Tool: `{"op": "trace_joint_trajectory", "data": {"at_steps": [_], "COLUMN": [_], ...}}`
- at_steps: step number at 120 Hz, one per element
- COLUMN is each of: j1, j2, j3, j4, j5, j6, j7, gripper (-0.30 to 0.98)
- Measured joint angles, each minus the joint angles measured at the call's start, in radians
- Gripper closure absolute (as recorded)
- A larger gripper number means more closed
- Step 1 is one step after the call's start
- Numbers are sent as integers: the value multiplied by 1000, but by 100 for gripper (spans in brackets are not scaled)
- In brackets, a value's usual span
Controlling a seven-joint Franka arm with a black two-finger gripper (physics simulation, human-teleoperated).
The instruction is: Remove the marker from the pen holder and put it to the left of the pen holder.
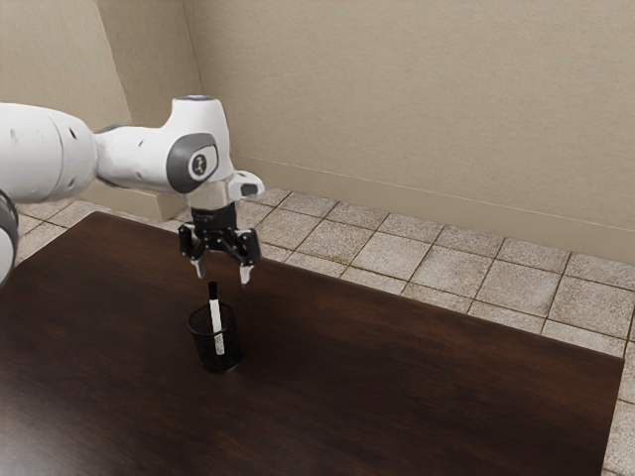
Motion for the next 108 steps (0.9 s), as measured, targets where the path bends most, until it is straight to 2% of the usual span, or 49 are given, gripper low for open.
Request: {"op": "trace_joint_trajectory", "data": {"at_steps": [21, 73, 108], "j1": [18, -13, -14], "j2": [-12, -42, -53], "j3": [22, 20, 17], "j4": [-52, -85, -118], "j5": [-48, 31, 33], "j6": [22, 40, 75], "j7": [-29, -20, 68], "gripper": [2, 2, 2]}}
